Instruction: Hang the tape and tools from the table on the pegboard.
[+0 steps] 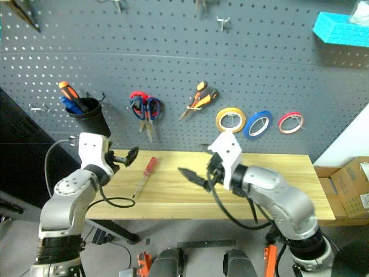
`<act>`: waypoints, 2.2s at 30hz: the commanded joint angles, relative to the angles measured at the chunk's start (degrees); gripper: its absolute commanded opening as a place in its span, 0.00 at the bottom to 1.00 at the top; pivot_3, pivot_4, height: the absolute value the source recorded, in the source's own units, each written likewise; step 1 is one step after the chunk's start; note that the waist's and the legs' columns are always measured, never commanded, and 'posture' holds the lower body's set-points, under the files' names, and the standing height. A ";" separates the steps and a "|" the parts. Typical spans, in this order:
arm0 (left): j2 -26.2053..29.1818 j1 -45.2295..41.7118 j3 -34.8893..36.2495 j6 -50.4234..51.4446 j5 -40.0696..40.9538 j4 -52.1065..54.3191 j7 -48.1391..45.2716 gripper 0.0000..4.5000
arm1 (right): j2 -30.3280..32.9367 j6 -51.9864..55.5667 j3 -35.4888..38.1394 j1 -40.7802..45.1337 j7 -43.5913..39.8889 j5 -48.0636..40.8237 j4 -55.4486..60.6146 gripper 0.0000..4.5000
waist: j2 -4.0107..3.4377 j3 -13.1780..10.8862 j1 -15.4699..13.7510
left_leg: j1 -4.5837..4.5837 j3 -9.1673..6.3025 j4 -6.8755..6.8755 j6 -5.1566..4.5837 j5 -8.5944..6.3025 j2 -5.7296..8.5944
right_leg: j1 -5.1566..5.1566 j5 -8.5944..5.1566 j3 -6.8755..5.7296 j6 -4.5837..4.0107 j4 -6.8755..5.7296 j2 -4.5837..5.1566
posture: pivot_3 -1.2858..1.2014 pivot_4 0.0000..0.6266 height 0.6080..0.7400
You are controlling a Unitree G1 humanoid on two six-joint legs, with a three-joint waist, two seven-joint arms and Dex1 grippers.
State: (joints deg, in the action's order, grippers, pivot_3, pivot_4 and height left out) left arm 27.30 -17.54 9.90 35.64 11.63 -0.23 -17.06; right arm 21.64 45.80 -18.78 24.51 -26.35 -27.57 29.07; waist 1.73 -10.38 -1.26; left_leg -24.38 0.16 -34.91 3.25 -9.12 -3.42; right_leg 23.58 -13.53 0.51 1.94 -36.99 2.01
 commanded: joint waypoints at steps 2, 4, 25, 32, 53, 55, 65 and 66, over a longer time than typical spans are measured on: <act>0.70 -8.54 -3.59 -0.34 -3.36 -14.52 -1.15 1.00 | -0.65 -6.12 -4.98 3.85 -4.93 5.75 -8.91 1.00 | 0.02 -1.99 -0.08 | -0.05 -0.04 -0.02 0.01 -0.01 -0.04 | 0.04 0.00 -0.07 0.00 0.08 0.04 | 0.54 0.46 1.00; 0.97 -13.52 -4.54 -2.65 -4.52 -23.86 -2.21 1.00 | -1.29 -8.98 -6.23 5.69 -7.08 7.96 -14.28 1.00 | 0.25 -3.20 -0.06 | -0.27 0.02 -0.08 -0.05 0.03 -0.05 | 0.25 0.00 -0.08 0.00 0.12 0.10 | 0.53 0.50 1.00; 0.04 -35.29 -10.52 -20.86 -14.50 -70.52 -12.53 0.65 | -7.65 -6.61 -5.59 8.44 -6.80 15.93 -18.45 1.00 | 0.09 -8.05 2.70 | -1.69 0.06 -0.13 -0.56 0.02 -0.20 | 1.69 -0.35 -0.15 0.50 -1.07 -0.20 | 0.48 0.62 1.00; 1.53 -33.10 -8.73 -17.70 -13.35 -65.94 -14.07 0.19 | -6.03 -5.98 -3.74 7.18 -7.77 15.73 -15.80 1.00 | 0.09 -8.07 3.13 | -1.59 0.11 -0.26 -0.54 0.04 -0.23 | 1.66 -0.30 -0.04 0.54 -1.23 -0.26 | 0.49 0.54 1.00; -4.40 -14.97 10.59 3.15 -4.44 31.34 8.36 0.19 | -15.57 2.65 18.37 4.37 -1.92 -10.40 4.34 1.00 | 1.38 -2.35 -1.08 | -1.50 -0.45 -0.07 0.51 0.29 -0.31 | 1.17 -0.07 -0.68 0.24 -0.84 -0.31 | 0.62 0.10 1.00; -2.30 -20.06 11.45 0.46 -5.07 26.58 9.50 0.19 | -17.23 1.53 18.39 6.63 -0.98 -10.66 2.14 1.00 | 1.44 -1.90 -1.85 | -1.48 -0.68 -0.07 0.59 0.39 -0.42 | 1.06 0.11 -0.93 0.10 -0.77 -0.44 | 0.62 0.08 1.00; 6.11 -39.16 9.71 -26.44 -5.37 -15.89 3.51 0.19 | -21.63 -14.36 12.84 17.07 1.10 1.57 -17.81 1.00 | 0.80 2.43 -3.27 | -0.50 -0.89 0.23 0.95 0.30 -0.47 | -0.01 0.54 -1.03 -0.27 0.15 -0.66 | 0.60 0.02 1.00; 6.80 -40.71 9.61 -29.00 -5.38 -20.02 2.86 0.19 | -21.96 -15.67 12.87 17.25 1.39 2.26 -18.75 1.00 | 0.86 2.47 -3.38 | -0.51 -0.90 0.23 0.93 0.32 -0.48 | -0.01 0.56 -1.05 -0.26 0.13 -0.67 | 0.60 0.02 1.00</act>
State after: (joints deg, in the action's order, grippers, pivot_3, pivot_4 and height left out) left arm 32.51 -54.74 19.47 12.49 6.34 -15.97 -12.91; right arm -0.15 33.98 -6.29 40.55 -25.58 -26.84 10.71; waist 2.59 -7.92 -4.64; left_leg -24.90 -0.75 -34.68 4.11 -8.76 -3.91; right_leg 23.58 -12.96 -0.55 1.70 -36.85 1.32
